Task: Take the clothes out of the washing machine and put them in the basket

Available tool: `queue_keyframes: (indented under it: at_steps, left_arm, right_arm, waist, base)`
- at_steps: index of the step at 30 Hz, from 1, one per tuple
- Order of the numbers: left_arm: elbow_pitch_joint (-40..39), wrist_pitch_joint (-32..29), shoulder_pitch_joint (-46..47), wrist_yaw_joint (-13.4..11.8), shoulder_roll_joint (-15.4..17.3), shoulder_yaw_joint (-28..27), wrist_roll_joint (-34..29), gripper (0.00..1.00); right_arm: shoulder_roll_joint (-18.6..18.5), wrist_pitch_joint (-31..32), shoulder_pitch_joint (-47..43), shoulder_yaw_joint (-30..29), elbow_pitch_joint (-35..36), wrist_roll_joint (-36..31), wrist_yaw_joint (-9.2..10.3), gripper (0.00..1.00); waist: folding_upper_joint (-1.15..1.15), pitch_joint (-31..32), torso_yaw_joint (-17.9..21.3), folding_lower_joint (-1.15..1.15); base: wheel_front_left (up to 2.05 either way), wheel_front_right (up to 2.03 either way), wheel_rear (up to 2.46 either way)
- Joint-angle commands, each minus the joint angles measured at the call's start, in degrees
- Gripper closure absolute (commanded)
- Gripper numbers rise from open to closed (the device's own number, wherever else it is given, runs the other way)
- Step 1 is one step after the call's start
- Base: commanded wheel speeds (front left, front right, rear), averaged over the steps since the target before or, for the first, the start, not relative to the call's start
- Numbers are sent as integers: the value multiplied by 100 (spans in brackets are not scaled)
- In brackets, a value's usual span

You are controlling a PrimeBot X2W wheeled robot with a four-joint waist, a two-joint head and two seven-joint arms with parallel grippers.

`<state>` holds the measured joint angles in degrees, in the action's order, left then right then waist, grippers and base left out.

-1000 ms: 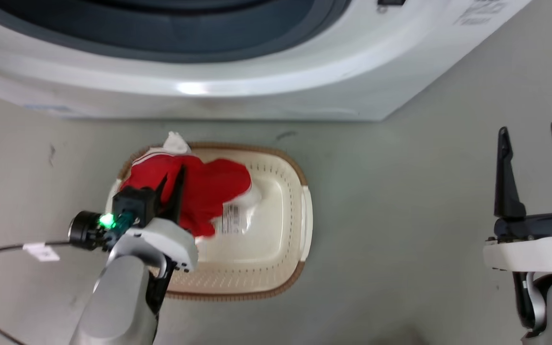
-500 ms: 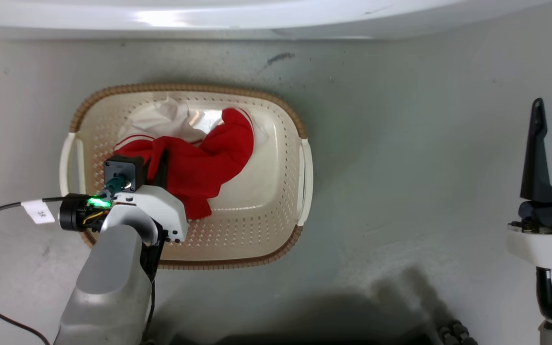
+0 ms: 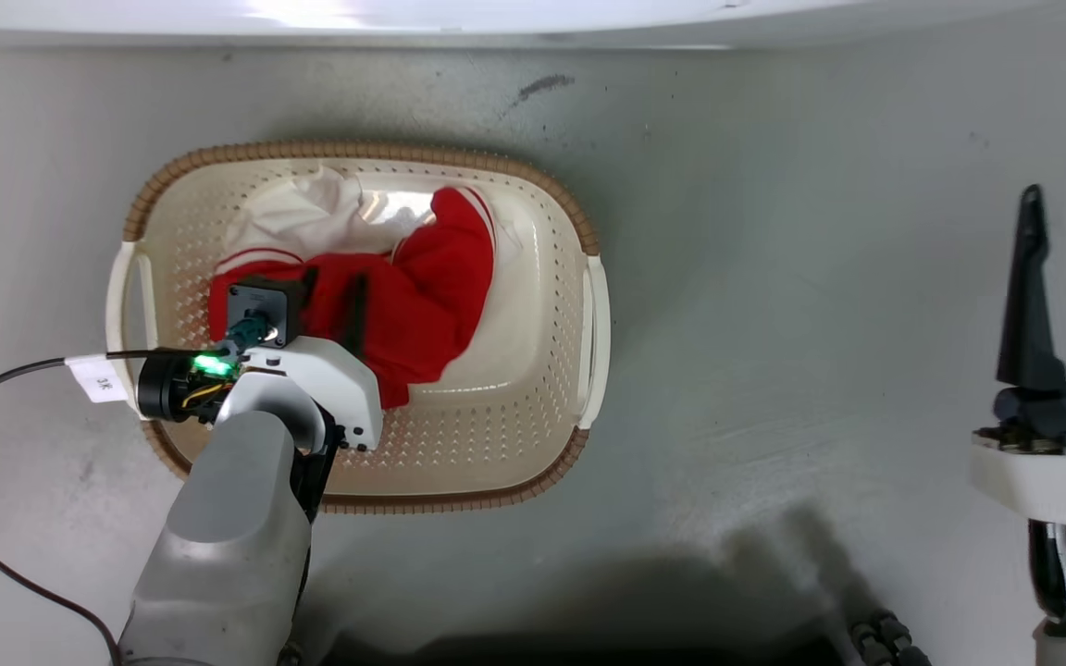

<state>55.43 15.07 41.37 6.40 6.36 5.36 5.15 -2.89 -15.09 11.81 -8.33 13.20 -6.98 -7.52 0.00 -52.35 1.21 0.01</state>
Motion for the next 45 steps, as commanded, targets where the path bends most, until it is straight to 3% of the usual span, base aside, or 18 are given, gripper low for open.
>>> queue_keyframes:
  at_steps: [1, 7, 22, 33, 41, 45]
  left_arm:
    - [-63, 14, -60, -1, -12, 32, -84, 0]
    - [-505, 15, -489, 44, 1, 31, -78, 0]
    - [-2522, 14, -1936, 102, 248, 442, 699, 0]
    - [-3345, 14, -2260, 103, 421, 523, 959, 0]
    - [-3831, 14, -2185, 103, 659, 377, 896, 0]
    - [-3620, 14, -1762, 103, 851, 355, 971, 0]
  right_arm:
    - [1, -12, 44, 63, -53, -15, 6, 0]
    - [2, -13, 141, 118, -370, 92, 6, 0]
    - [2, -13, -106, 254, -1271, 406, 6, 0]
    - [2, -12, -297, 304, -1618, 523, 6, 0]
    - [1, -12, -378, 456, -1743, 781, 6, 0]
    - [4, -12, -319, 557, -1672, 913, 5, 0]
  waist:
    - [0, 174, -10, -1]
    - [0, 749, 49, -1]
    - [0, 2349, 66, -1]
    - [0, 2815, 156, -1]
    - [0, 3034, 583, -1]
    - [0, 2869, 828, -1]
  base:
    - [0, 0, 0]
    - [0, 0, 0]
    - [0, 0, 0]
    - [0, 0, 0]
    - [0, 0, 0]
    - [0, 0, 0]
